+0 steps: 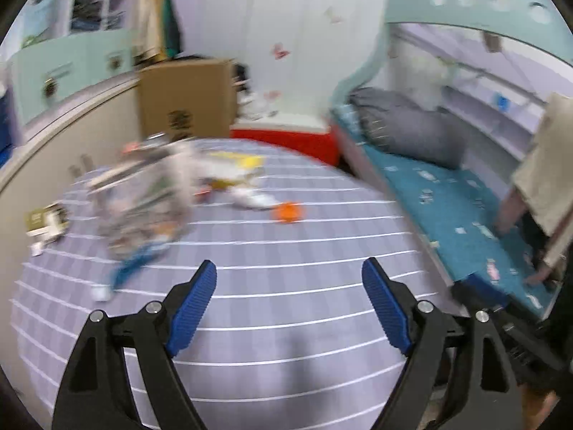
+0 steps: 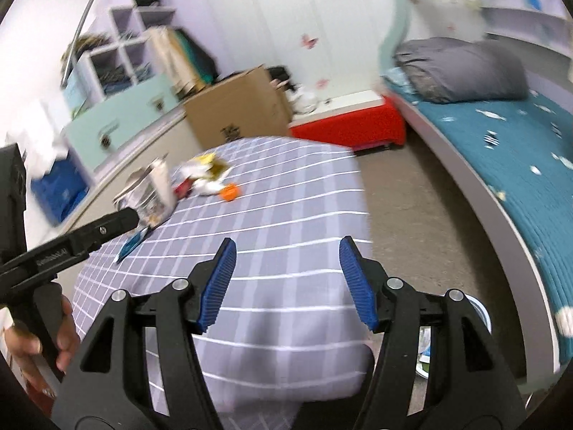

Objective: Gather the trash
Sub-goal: 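Return both tools to the table toward the blue toothpaste tube, then grasp the blue toothpaste tube with the left tool while the right tool grasps the orange cap, then carry the tube and cap over the bin and open both tools to drop them, then return both tools to the table toward the white bottle and yellow box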

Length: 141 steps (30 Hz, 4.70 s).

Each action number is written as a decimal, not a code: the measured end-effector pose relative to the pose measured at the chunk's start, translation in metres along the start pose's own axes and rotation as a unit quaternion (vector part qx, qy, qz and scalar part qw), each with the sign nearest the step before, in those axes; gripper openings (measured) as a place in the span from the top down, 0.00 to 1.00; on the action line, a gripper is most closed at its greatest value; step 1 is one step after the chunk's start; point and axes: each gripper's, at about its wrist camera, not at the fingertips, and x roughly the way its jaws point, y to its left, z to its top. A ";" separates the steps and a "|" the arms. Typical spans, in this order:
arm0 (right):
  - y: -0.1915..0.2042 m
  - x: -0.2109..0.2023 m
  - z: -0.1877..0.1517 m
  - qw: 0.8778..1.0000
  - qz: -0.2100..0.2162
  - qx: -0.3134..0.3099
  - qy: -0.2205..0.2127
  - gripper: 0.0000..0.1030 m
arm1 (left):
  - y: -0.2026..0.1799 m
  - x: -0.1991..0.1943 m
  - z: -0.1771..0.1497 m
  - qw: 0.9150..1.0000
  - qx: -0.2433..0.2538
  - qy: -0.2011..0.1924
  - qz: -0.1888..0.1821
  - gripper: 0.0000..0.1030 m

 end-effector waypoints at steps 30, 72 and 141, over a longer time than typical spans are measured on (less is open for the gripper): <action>0.067 0.116 0.028 0.994 0.041 -0.056 0.082 0.40 | 0.098 0.058 -0.015 0.990 0.053 0.089 0.100 0.93; -0.057 0.009 0.014 1.000 0.012 0.009 0.006 0.71 | -0.123 0.050 0.001 0.990 0.094 0.062 -0.086 0.93; -0.316 -0.049 -0.151 0.931 -0.184 0.312 -0.044 0.37 | -0.347 0.222 -0.147 0.934 0.204 0.256 -0.142 0.24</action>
